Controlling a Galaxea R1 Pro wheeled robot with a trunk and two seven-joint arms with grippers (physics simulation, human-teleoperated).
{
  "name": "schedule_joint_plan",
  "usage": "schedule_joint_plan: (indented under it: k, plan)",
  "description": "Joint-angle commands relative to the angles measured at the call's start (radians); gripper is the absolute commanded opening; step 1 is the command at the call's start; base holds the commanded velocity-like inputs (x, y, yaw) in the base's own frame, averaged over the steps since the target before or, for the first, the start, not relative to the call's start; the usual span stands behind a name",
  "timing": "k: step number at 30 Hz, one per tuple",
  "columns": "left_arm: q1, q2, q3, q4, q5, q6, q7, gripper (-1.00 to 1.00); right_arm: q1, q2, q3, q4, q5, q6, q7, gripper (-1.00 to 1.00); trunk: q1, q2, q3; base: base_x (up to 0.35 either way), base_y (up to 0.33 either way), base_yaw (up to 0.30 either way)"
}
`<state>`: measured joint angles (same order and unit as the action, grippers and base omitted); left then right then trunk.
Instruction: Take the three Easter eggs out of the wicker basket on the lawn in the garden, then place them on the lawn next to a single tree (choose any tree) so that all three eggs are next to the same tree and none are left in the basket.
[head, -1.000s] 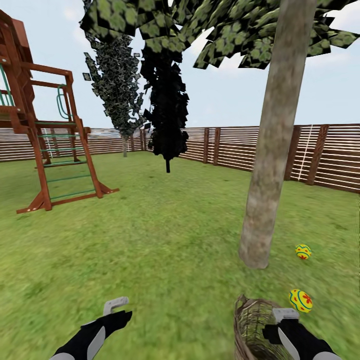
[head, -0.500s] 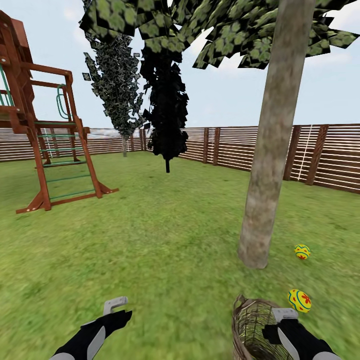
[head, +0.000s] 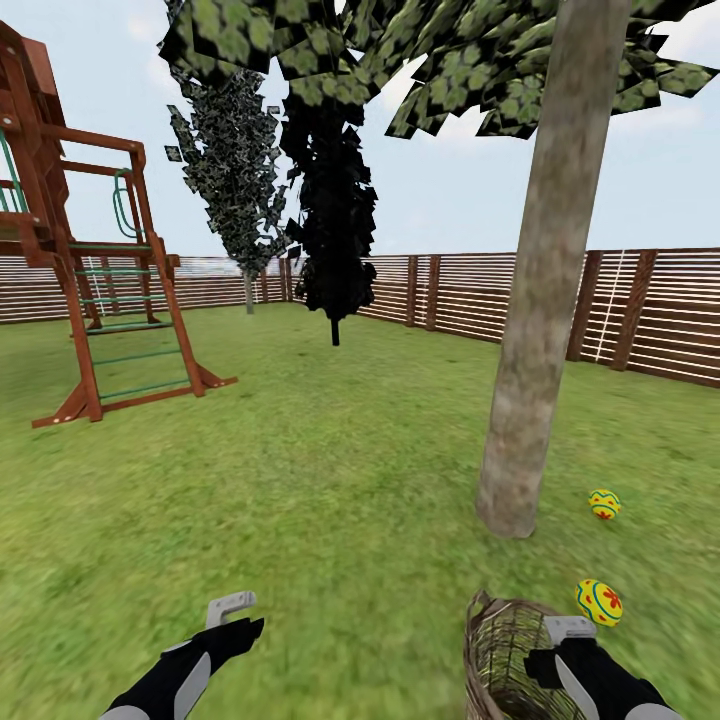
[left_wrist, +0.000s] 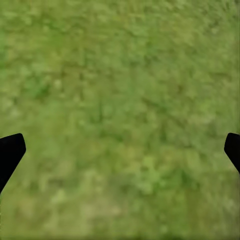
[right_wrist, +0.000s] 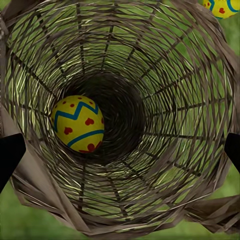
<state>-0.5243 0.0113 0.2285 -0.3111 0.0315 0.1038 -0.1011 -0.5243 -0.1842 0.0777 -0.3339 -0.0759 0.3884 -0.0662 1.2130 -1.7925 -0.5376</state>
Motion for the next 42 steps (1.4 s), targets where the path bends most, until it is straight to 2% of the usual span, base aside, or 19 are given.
schedule_joint_plan:
  k: [1,3,42]
  plan:
    - [0.000,-0.001,0.007,-0.002,0.003,0.007,-0.006,1.00,0.000,-0.001,0.008,-0.002,-0.008,0.006,-0.006,1.00,0.000,-0.001,-0.001,0.000,0.000,0.000]
    - [0.000,-0.001,0.008,-0.002,0.004,0.006,-0.006,1.00,0.000,-0.001,0.008,-0.002,-0.008,0.006,-0.006,1.00,0.000,-0.001,-0.001,0.000,0.000,0.000]
    - [0.000,-0.002,0.006,0.001,0.002,0.007,-0.006,1.00,0.000,0.005,0.010,-0.002,-0.007,0.003,-0.006,1.00,0.149,-0.274,-0.123,0.000,0.000,0.000]
